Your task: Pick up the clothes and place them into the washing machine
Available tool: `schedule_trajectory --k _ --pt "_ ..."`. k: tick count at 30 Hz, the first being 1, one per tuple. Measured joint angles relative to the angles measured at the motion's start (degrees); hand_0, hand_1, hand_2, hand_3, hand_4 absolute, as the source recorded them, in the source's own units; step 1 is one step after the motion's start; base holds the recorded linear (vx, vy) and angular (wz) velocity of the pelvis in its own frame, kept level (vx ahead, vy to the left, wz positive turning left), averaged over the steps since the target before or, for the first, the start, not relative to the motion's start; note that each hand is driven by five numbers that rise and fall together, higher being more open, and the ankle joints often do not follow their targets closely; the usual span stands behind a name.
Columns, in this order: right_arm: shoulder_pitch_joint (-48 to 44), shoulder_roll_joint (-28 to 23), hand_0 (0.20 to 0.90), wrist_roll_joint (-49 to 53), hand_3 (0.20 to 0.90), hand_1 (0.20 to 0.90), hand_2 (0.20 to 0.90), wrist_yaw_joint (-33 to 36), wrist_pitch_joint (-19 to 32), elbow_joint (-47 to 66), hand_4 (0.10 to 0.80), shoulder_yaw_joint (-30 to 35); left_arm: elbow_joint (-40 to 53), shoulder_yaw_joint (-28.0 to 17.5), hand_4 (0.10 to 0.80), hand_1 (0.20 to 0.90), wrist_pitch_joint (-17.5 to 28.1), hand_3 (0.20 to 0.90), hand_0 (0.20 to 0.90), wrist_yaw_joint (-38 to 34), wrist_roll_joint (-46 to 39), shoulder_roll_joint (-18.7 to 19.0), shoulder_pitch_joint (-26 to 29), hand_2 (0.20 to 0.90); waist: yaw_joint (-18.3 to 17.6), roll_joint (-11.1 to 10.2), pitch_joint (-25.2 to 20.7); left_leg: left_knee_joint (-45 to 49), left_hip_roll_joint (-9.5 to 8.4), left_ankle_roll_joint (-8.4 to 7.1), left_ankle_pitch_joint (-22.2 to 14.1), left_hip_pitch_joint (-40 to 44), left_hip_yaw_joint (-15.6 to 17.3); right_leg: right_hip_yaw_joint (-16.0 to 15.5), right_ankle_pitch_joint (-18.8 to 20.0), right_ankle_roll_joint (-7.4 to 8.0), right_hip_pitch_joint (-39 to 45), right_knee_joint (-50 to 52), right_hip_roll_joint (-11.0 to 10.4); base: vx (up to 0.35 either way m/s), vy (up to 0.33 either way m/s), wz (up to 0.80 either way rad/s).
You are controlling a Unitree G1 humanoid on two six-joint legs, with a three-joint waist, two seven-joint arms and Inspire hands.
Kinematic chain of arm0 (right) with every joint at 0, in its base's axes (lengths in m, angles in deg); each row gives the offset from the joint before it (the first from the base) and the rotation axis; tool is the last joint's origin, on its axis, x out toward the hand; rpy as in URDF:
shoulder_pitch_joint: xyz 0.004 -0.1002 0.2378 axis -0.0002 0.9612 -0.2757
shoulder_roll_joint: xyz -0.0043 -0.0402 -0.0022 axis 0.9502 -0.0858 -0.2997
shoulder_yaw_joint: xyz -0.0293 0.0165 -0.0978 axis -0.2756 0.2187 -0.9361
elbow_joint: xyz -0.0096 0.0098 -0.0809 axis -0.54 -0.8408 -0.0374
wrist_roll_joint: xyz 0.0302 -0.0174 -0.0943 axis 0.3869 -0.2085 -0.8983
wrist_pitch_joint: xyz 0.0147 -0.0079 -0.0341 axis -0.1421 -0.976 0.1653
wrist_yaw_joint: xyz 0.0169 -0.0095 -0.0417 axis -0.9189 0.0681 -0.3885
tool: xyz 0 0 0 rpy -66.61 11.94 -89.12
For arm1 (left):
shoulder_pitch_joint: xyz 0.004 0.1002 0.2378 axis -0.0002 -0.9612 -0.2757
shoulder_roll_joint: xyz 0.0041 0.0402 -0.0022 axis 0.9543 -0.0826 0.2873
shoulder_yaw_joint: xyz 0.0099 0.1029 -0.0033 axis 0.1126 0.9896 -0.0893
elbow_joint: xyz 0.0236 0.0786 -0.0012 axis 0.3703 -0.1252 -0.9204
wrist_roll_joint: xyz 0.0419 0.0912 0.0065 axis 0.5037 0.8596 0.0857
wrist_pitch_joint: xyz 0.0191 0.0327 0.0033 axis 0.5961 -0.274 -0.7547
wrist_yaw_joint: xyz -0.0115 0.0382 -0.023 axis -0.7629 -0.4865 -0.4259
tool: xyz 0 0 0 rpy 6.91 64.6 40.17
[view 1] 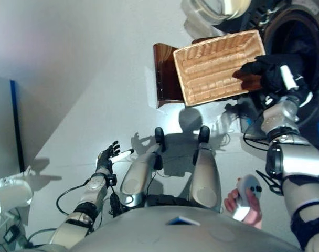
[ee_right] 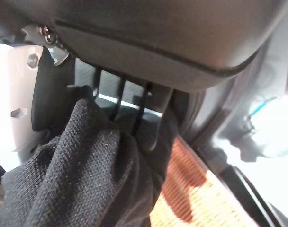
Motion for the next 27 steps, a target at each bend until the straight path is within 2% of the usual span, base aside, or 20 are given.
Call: schedule_trajectory --k 1,2,3,4,6,8,12,13,20,27 --pt "-1.1 -2.0 0.2 0.3 0.2 0.2 0.2 -1.9 -1.3 0.0 0.3 -0.5 0.0 1.0 0.8 0.9 -0.1 0.9 0.9 0.1 0.0 -0.7 -0.7 0.9 0.7 1.6 -0.4 3.9 0.61 0.11 -3.4 1.3 -0.5 0.1 0.5 1.44 -0.1 -1.5 0.6 -0.002 -0.009 -0.3" --pt "-1.5 -4.6 0.2 0.5 0.2 0.2 0.2 -3.6 -2.4 0.6 0.3 -1.0 0.1 1.1 0.8 0.9 -0.1 0.9 0.9 0.0 0.0 -1.6 -0.4 0.9 1.6 3.1 0.0 -0.3 0.25 4.63 -3.9 2.8 0.0 0.2 0.6 0.7 -1.1 2.2 1.0 -0.003 -0.006 -0.21" --pt "-1.7 -5.4 0.2 0.6 0.2 0.2 0.2 -3.8 -2.6 0.5 0.3 -0.9 0.7 1.1 0.8 0.9 0.3 0.9 0.9 -0.1 0.0 -1.3 -0.5 0.9 1.5 3.2 0.0 -1.7 -0.02 4.27 -3.5 2.8 0.4 0.0 -0.6 -1.08 -1.2 4.7 1.1 -0.01 -0.003 0.25" --pt "-2.0 -6.1 0.2 1.0 0.2 0.2 0.2 -3.3 -2.7 0.0 0.3 -0.9 1.0 1.1 0.8 0.9 0.2 0.9 0.9 0.0 0.0 -1.1 -0.3 0.9 1.3 3.0 0.0 -2.6 -0.54 3.94 -2.2 2.9 0.5 -0.2 -1.3 0.79 0.9 3.4 1.0 -0.017 0.005 0.26" --pt "-2.4 -6.6 0.2 0.7 0.2 0.2 0.2 -2.8 -2.9 -0.9 0.3 -1.0 0.8 1.2 0.8 0.9 0.0 0.9 0.9 -0.4 -0.1 -0.9 -0.6 0.9 1.7 3.2 0.2 -3.4 -0.49 3.93 0.3 3.0 0.0 -0.5 -0.2 0.56 1.1 2.0 1.1 -0.011 0.008 0.07" --pt "-2.5 -6.6 0.2 -0.7 0.2 0.2 0.2 -2.7 -4.4 -1.9 0.3 -1.5 0.7 1.4 0.8 0.9 0.0 0.9 0.9 -0.5 -0.2 -1.0 -0.9 0.9 1.6 3.1 0.3 -3.5 -0.64 4.07 0.8 3.1 0.0 -0.6 -0.2 0.64 1.3 1.9 1.0 0.0 0.0 0.0" --pt "-1.3 -6.5 0.2 -6.8 0.2 0.2 0.2 -1.4 -7.8 -4.4 0.3 -5.1 0.7 1.7 0.8 0.9 0.1 0.9 0.9 -0.7 -0.2 -1.1 -0.6 0.9 1.3 2.8 0.5 -5.0 -0.6 5.93 2.7 4.5 -0.2 -1.3 1.5 0.71 3.1 0.3 1.3 0.015 -0.009 -0.02" --pt "0.0 -6.5 0.2 -8.3 0.2 0.2 0.2 -1.3 -8.6 -4.4 0.3 -5.3 0.7 1.7 0.8 0.9 0.1 0.9 0.9 -1.0 -0.2 -1.1 -0.4 0.9 1.4 2.6 0.6 -5.5 -0.57 5.95 2.7 5.7 -0.3 -1.4 1.5 0.72 4.3 -0.1 1.3 0.051 0.012 0.02" --pt "6.2 -4.7 0.2 -10.3 0.2 0.2 0.2 -1.8 -8.5 -2.3 0.3 -3.6 0.5 0.9 0.8 0.9 0.2 0.9 0.9 -1.5 -0.1 -1.0 1.3 0.9 0.5 -0.3 1.8 -7.8 -0.56 5.59 2.9 8.9 -1.1 -2.4 1.5 0.82 7.7 -2.3 1.3 0.077 0.002 0.03" --pt "14.9 0.1 0.2 -10.4 0.2 0.2 0.2 -2.1 -8.1 5.6 0.3 -2.1 -0.1 -3.8 0.8 0.9 0.2 0.9 0.9 -3.0 -0.2 -0.6 1.1 0.9 0.0 -3.6 0.7 -8.7 0.1 5.86 3.1 9.5 -1.7 -3.3 1.9 0.66 9.3 -4.3 2.1 0.041 0.003 0.03"
